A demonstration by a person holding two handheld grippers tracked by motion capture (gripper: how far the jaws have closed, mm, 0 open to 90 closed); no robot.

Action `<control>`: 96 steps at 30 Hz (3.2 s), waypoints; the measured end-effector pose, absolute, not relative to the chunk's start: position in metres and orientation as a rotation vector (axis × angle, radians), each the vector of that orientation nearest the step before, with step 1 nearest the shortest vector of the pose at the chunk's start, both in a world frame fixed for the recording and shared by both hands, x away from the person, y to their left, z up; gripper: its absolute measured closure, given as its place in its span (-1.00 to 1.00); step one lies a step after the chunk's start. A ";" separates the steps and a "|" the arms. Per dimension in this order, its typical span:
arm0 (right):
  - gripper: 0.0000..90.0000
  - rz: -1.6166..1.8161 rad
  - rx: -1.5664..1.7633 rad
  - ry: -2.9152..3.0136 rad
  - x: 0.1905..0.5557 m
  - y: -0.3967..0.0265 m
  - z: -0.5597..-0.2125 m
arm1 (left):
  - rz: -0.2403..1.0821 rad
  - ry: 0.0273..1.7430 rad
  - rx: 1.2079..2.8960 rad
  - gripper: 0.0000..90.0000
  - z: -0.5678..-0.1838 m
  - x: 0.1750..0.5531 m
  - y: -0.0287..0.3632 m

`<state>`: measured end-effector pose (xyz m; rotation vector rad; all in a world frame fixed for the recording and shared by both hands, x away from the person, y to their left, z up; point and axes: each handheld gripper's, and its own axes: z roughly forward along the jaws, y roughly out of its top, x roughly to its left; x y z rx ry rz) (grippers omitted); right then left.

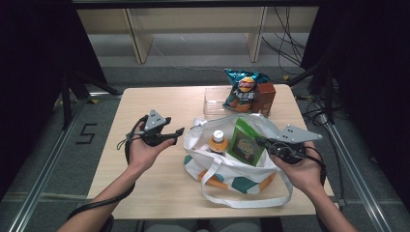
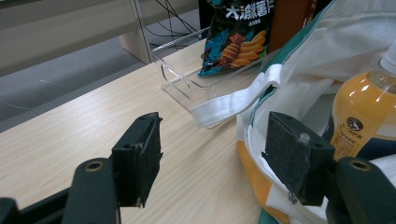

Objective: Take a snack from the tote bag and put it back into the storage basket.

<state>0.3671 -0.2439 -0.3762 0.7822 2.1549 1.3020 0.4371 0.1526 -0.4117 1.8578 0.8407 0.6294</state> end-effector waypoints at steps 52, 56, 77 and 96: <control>1.00 1.352 0.711 1.983 0.380 -0.254 -0.326 | 0.629 0.838 1.859 -0.21 -0.413 0.438 0.152; 1.00 1.357 0.708 1.973 0.381 -0.254 -0.322 | 0.627 0.842 1.856 -0.21 -0.412 0.438 0.152; 1.00 1.382 0.711 1.902 0.395 -0.253 -0.300 | 0.627 0.833 1.864 -0.21 -0.413 0.438 0.151; 1.00 1.398 0.728 1.882 0.414 -0.248 -0.289 | 0.628 0.833 1.863 -0.21 -0.413 0.438 0.151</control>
